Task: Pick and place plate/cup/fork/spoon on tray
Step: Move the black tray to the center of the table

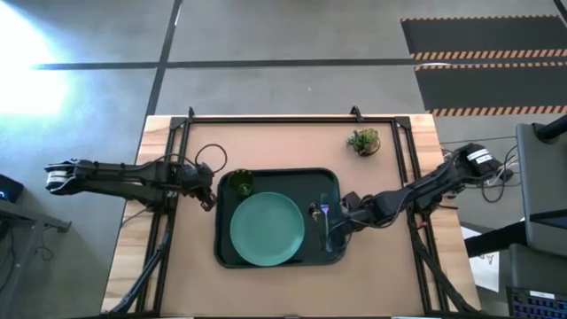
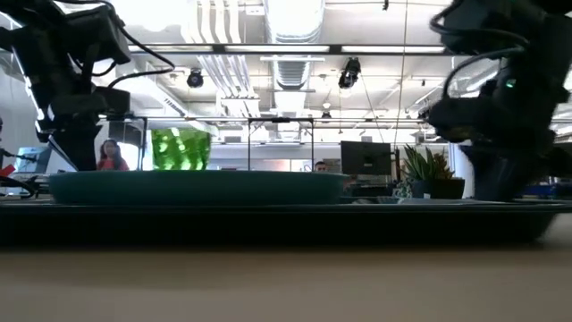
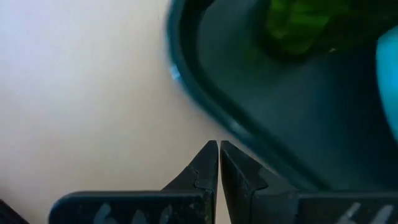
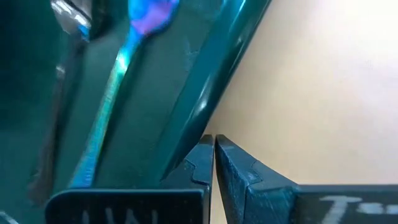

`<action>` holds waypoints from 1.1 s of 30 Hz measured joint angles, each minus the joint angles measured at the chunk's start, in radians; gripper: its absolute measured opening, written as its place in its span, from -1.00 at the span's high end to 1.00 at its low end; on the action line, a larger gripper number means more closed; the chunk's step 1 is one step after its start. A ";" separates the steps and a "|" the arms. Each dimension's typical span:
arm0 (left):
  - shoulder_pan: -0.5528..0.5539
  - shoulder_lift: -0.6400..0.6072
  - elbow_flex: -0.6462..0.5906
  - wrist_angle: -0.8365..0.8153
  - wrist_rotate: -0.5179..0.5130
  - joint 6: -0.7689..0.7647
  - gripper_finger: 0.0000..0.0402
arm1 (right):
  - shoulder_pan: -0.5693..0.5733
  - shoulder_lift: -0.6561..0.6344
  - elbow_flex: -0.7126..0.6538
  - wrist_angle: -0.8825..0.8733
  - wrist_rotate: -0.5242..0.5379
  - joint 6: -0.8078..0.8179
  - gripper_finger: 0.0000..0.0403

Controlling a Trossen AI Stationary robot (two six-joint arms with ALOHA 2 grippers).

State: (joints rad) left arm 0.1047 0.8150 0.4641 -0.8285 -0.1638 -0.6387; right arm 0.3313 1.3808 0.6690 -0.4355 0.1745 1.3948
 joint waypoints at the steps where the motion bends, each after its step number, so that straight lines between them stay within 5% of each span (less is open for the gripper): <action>1: 0.000 0.000 0.000 -0.003 0.000 0.001 1.00 | -0.001 0.004 0.014 0.007 0.020 -0.003 0.96; 17: 0.000 0.001 0.000 -0.108 0.010 0.010 1.00 | -0.002 0.004 0.063 -0.034 0.078 -0.103 0.96; 26: -0.001 0.016 -0.001 -0.100 0.043 -0.037 1.00 | -0.002 -0.195 0.064 -0.023 0.282 -0.212 0.96; 33: -0.001 0.088 -0.003 -0.095 0.066 -0.063 1.00 | -0.002 -0.395 0.139 0.041 0.459 -0.470 0.96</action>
State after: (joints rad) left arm 0.1040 0.9028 0.4611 -0.9237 -0.0983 -0.7017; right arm 0.3294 0.9861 0.8082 -0.3949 0.6330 0.9249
